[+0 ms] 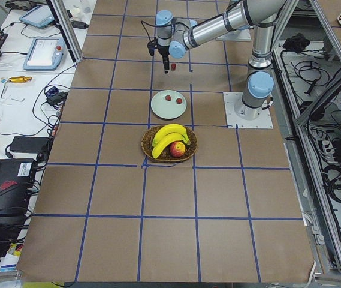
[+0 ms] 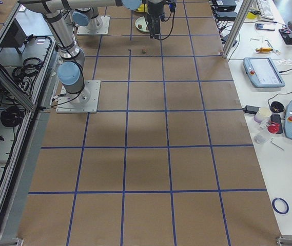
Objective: Collect all strawberries into plate
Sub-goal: 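Reach the left gripper to the last strawberry and grasp it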
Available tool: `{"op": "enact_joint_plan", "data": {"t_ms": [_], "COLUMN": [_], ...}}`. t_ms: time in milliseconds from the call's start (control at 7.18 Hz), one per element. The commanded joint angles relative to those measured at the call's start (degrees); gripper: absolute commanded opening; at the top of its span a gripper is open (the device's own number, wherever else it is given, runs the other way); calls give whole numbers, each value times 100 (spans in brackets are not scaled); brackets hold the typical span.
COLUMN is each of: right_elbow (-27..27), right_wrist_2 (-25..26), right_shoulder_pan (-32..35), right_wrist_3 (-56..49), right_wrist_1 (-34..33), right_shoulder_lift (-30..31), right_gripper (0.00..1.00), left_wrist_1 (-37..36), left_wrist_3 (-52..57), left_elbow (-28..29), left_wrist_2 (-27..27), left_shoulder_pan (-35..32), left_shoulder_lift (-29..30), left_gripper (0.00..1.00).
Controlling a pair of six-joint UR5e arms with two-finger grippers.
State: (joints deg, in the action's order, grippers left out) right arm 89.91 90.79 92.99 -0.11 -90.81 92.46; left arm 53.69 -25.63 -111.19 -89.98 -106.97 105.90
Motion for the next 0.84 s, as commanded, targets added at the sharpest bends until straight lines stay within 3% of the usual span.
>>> {"op": "enact_joint_plan", "data": {"t_ms": [0, 696], "right_elbow": [0, 0], "right_wrist_2": [0, 9], "right_shoulder_pan": [0, 0], "right_wrist_3": [-6, 2], "right_wrist_1": [-7, -7], "right_shoulder_lift": [0, 0], "right_gripper": [100, 100], "left_wrist_1": [-175, -272], "left_wrist_3": [-520, -1251], "left_elbow": [71, -60], "left_wrist_2": [-36, -81], "left_shoulder_pan": [-490, -711], "left_shoulder_lift": [324, 651], "left_gripper": [98, 81]}}
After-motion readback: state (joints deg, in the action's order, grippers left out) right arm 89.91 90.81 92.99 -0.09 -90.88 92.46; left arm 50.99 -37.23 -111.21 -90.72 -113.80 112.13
